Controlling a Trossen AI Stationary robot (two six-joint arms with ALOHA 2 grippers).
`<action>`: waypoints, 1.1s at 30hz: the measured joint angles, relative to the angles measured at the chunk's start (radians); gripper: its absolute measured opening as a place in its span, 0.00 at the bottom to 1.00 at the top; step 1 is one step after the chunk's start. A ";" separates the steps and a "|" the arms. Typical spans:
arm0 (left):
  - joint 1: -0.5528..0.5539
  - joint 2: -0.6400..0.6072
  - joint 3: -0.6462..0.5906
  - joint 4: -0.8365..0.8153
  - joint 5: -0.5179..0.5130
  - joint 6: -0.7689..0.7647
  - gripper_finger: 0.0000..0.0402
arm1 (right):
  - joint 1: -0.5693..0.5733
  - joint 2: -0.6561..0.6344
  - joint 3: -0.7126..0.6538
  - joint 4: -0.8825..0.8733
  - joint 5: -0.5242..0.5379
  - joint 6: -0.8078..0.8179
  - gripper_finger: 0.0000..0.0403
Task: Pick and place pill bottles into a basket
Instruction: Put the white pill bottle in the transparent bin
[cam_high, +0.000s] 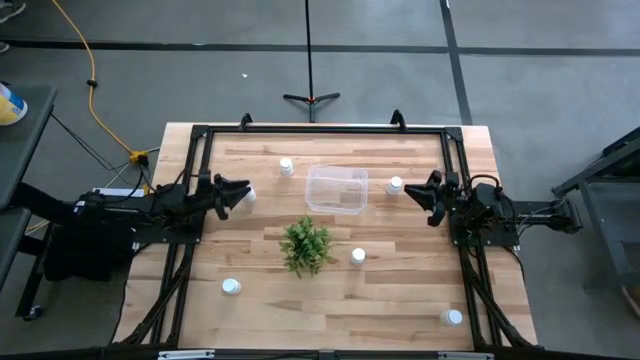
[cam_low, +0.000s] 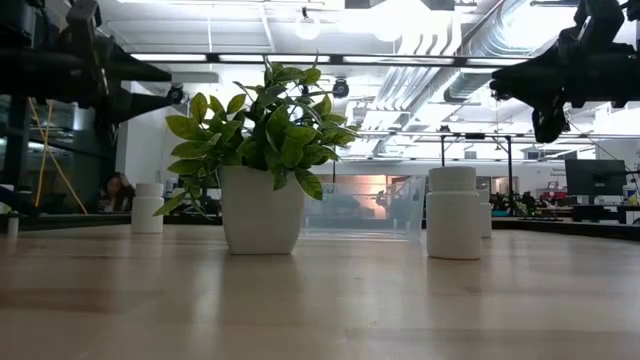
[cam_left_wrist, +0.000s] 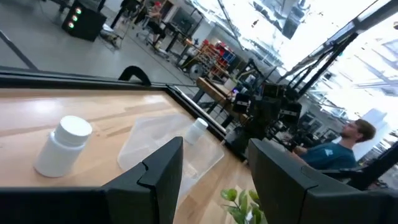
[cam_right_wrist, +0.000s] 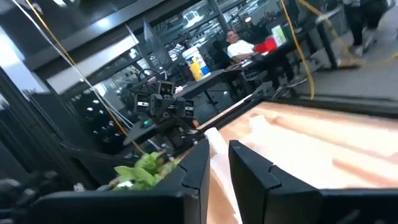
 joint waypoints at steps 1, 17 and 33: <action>0.000 0.000 0.000 -0.001 0.013 0.030 0.54 | 0.000 0.000 0.000 0.000 -0.001 0.036 0.13; 0.000 0.000 0.001 -0.005 0.052 0.184 0.06 | -0.005 0.000 0.000 -0.070 0.107 -0.002 0.13; 0.000 0.000 0.001 0.059 0.002 0.088 0.75 | -0.005 0.002 0.034 -0.006 0.149 -0.080 0.50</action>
